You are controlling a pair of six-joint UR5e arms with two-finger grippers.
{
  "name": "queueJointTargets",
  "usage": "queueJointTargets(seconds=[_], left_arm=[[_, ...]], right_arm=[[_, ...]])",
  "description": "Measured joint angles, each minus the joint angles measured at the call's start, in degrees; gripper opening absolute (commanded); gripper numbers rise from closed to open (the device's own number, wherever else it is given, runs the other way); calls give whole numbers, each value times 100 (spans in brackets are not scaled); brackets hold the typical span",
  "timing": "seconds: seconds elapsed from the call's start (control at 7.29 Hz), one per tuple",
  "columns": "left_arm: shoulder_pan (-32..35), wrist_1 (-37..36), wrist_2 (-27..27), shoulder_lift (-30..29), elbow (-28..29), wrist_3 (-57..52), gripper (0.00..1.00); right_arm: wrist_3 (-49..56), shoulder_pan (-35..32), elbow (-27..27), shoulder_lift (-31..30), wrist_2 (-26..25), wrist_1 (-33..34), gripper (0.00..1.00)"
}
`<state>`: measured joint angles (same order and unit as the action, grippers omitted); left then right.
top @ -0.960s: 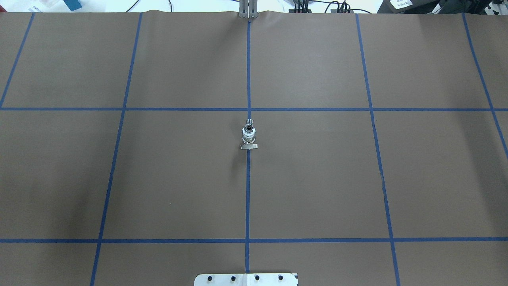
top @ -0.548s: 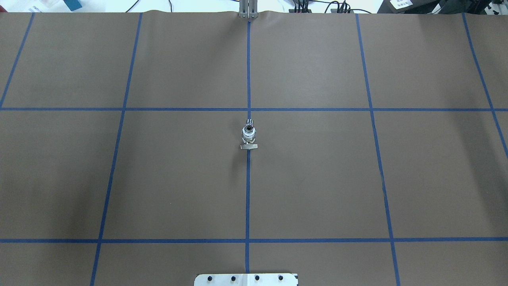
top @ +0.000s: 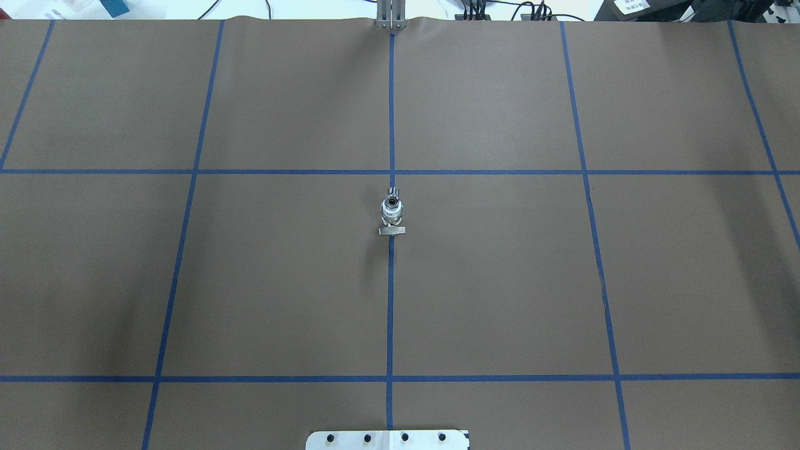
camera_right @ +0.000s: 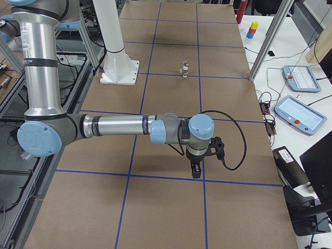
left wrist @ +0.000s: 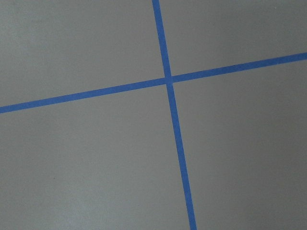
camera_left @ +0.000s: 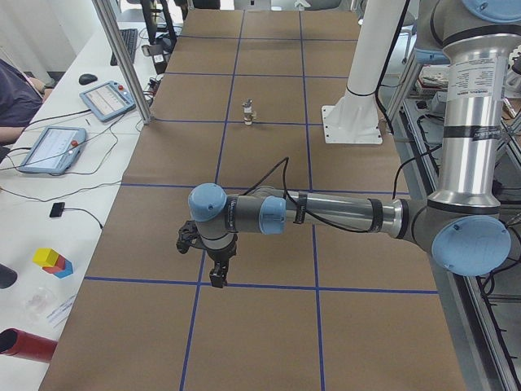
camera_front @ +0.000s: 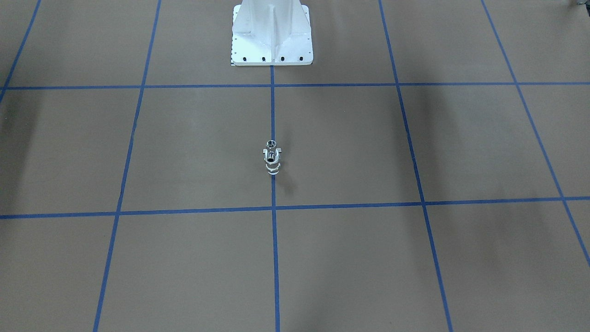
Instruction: Assemble PPR valve and pipe with both arms
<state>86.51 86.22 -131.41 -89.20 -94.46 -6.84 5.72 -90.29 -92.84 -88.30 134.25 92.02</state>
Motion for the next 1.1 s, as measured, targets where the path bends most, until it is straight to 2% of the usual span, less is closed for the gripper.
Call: queueJointTargets(seconds=[1.1], left_arm=[[12,-6,1,52,-32,-4,100]], right_arm=[[-9,73,-14,32,101,0,99]])
